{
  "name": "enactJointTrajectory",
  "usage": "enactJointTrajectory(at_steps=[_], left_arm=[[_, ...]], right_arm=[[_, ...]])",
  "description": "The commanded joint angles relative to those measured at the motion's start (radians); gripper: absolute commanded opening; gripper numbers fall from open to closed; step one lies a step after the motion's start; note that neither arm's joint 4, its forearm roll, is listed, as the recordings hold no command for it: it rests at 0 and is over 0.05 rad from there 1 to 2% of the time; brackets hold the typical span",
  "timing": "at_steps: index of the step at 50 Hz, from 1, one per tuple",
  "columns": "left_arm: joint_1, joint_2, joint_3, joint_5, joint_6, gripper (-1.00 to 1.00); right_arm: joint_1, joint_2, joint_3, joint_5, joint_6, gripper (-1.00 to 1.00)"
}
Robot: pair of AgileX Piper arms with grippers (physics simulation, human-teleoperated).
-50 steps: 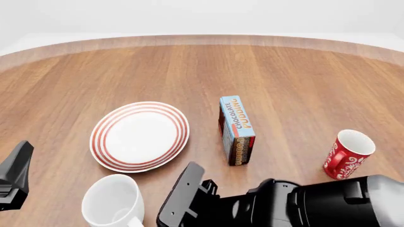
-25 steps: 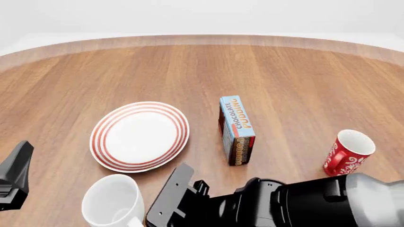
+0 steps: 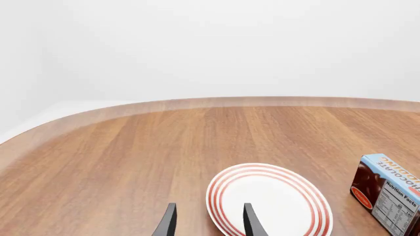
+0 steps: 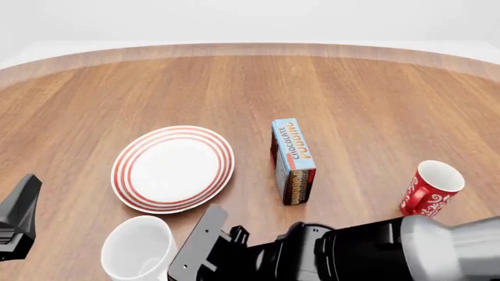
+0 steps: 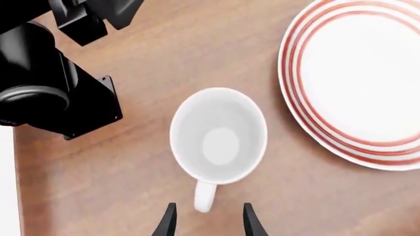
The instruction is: Pick up the white mug and put it on the plate, and put the chocolate pudding to the right of the plate.
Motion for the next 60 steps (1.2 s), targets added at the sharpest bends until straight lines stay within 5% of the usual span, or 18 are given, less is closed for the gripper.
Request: enactJointTrajectory(at_steps=[1,46,47,60], left_arm=[[0.000,0.000,0.000,0.000,0.000,1.00],[0.000,0.000,0.000,0.000,0.000,1.00],[0.000,0.000,0.000,0.000,0.000,1.00],[0.000,0.000,0.000,0.000,0.000,1.00]], right_arm=[[0.006,0.020,-0.016,0.000,0.004,1.00],[0.005,0.074,-0.027,-0.028,0.023,1.00],[0.005,0.074,-0.027,-0.028,0.024,-1.00],[-0.009,0.055,-0.024,-0.022,0.018,-1.00]])
